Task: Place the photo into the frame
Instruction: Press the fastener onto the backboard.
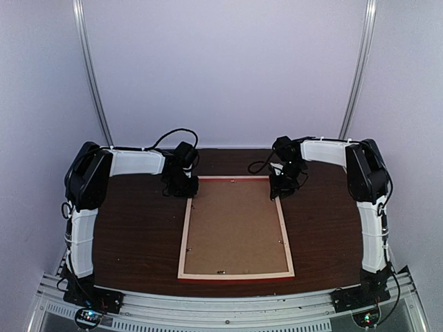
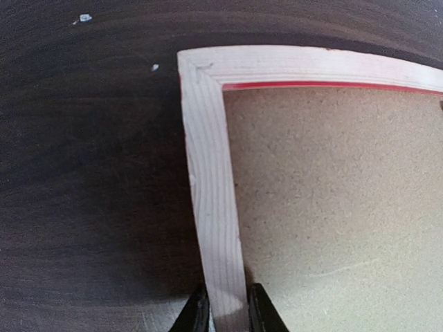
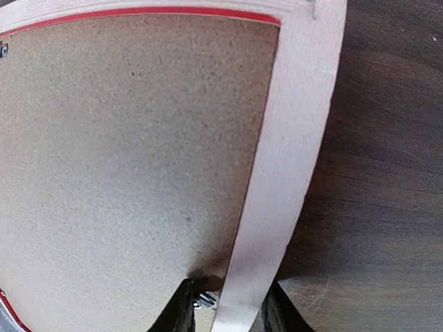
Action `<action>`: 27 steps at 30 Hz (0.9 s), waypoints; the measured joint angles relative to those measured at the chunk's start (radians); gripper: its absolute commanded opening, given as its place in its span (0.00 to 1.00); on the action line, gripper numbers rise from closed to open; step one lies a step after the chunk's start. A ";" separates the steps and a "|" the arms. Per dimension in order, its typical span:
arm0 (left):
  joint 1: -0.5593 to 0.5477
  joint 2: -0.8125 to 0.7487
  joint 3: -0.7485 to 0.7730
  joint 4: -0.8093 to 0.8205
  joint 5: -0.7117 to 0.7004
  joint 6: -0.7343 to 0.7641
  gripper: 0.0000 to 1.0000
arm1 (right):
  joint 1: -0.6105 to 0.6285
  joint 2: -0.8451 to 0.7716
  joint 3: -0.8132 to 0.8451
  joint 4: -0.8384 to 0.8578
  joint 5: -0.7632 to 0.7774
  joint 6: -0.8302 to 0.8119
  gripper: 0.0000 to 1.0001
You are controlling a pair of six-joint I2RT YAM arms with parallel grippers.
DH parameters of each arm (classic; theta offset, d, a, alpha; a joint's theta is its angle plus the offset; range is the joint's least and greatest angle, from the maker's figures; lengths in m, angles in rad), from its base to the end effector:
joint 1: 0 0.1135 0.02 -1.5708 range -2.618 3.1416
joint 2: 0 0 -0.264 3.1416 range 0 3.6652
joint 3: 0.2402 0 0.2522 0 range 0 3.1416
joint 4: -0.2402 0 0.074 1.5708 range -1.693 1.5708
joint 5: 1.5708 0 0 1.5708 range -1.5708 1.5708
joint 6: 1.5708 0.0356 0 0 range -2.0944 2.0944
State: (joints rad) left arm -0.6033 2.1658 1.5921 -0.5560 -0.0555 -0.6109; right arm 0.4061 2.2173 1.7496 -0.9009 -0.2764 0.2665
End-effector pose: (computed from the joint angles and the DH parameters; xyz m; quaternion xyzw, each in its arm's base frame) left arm 0.3742 -0.2554 0.1505 -0.0098 0.9754 -0.1025 0.1950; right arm 0.4063 0.1853 0.1613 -0.0826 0.9820 0.1624 0.0491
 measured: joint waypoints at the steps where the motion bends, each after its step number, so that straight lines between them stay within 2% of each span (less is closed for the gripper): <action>1: 0.000 0.000 0.000 0.001 0.000 0.000 0.20 | -0.001 0.000 0.000 0.001 -0.001 0.003 0.29; 14: 0.000 0.002 0.002 0.003 0.000 0.000 0.20 | -0.020 0.004 -0.002 0.023 -0.042 0.029 0.25; 20: 0.000 0.002 0.002 0.003 0.000 0.000 0.20 | -0.031 0.006 -0.002 0.025 -0.070 0.043 0.31; 27: 0.000 0.002 0.002 0.003 0.000 0.000 0.20 | -0.040 0.019 -0.001 0.054 -0.100 0.054 0.34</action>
State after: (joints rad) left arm -0.6029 2.1674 1.5936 -0.5533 -0.0559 -0.6113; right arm 0.3664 2.2368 1.7489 -0.8471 -0.3767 0.3206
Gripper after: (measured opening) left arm 0.199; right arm 0.338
